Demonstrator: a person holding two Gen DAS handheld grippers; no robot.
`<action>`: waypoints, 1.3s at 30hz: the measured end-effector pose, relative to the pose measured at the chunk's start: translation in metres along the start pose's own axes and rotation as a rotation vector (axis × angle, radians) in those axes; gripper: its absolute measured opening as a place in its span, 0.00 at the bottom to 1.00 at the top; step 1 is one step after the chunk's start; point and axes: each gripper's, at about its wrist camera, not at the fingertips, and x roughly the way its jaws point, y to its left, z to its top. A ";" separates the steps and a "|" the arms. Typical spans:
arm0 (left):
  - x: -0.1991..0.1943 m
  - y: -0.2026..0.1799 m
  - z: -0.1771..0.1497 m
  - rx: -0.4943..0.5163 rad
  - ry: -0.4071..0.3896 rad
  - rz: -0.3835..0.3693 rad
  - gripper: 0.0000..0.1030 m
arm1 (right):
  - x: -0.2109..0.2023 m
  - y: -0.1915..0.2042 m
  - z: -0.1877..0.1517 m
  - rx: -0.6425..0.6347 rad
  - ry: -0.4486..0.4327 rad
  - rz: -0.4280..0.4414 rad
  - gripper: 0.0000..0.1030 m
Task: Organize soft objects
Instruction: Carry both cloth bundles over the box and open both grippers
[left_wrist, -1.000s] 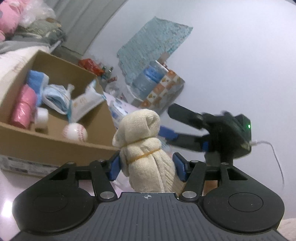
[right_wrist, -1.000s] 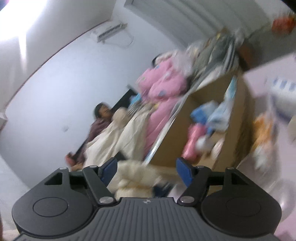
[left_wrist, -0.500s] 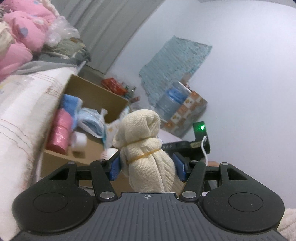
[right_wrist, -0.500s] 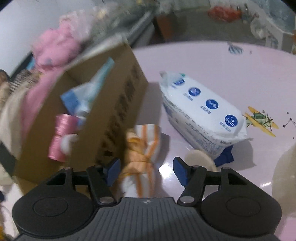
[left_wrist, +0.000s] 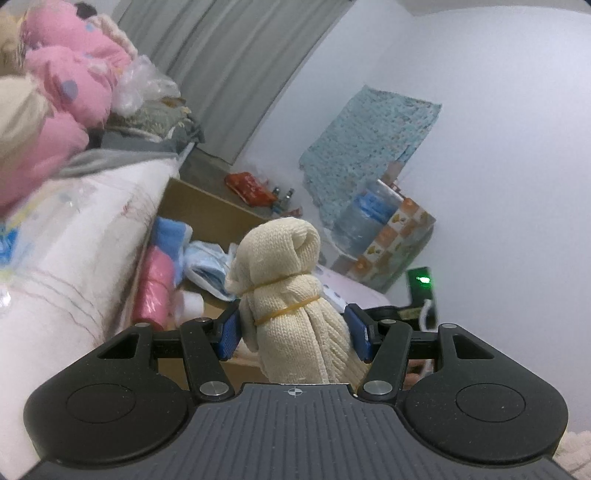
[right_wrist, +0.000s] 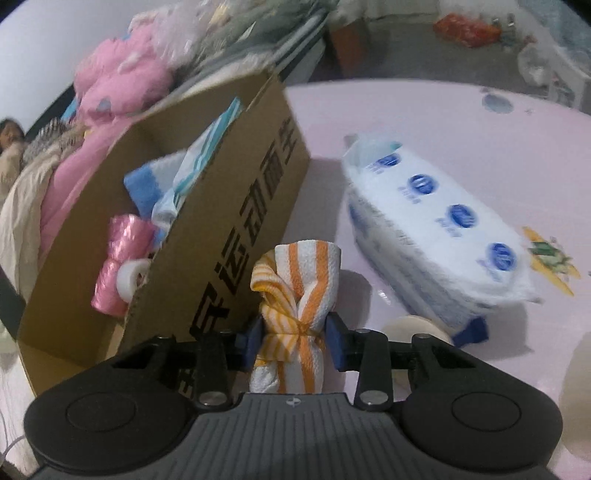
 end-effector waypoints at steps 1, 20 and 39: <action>-0.001 -0.002 0.003 0.010 -0.001 0.009 0.56 | -0.009 -0.002 -0.002 0.011 -0.030 -0.004 0.47; 0.116 0.005 0.049 0.106 0.353 0.212 0.56 | -0.119 0.061 0.013 -0.029 -0.330 0.260 0.47; 0.169 0.039 0.032 0.092 0.619 0.293 0.58 | 0.052 0.122 0.060 -0.014 0.126 0.031 0.49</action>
